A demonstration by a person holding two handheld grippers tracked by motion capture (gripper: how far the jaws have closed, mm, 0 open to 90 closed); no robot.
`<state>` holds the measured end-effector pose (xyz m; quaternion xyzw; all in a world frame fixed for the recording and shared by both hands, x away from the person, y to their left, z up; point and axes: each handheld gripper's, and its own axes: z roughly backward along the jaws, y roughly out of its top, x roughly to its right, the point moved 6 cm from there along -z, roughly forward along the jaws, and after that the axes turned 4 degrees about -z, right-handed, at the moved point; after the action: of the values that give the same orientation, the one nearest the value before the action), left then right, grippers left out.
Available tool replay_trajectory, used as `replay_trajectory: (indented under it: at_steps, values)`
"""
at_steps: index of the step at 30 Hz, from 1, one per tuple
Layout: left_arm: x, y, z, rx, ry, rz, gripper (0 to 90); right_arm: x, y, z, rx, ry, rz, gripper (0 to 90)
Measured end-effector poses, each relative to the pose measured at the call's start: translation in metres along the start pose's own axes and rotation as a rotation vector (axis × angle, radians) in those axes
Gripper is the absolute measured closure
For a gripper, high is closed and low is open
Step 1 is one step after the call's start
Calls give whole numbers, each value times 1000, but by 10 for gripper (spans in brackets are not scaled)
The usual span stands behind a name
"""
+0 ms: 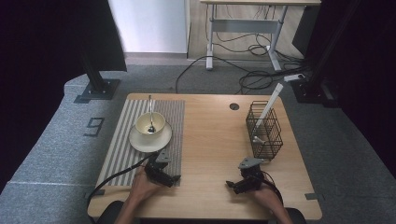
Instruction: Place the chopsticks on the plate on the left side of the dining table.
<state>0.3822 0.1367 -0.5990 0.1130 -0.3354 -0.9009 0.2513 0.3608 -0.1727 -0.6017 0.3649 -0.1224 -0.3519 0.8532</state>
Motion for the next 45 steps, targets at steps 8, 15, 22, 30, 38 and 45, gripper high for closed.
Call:
replay_trajectory:
  at_steps: [8,15,22,30,38,45]
  values:
    - [0,1,1,3,-5,19,0,0,0,0,1,-2,-3,0]
    - [1,6,7,17,-7,18,0,0,0,0,0,-2,-3,0]
    - [3,16,13,62,-46,31,10,-1,0,0,0,-4,-5,0]
    - [2,28,20,71,-33,3,16,-1,0,0,1,-6,-5,0]
    - [3,48,26,118,-62,13,25,-1,0,0,1,-5,-6,0]
    - [3,67,30,128,-82,-2,33,-2,0,0,1,-4,-6,0]
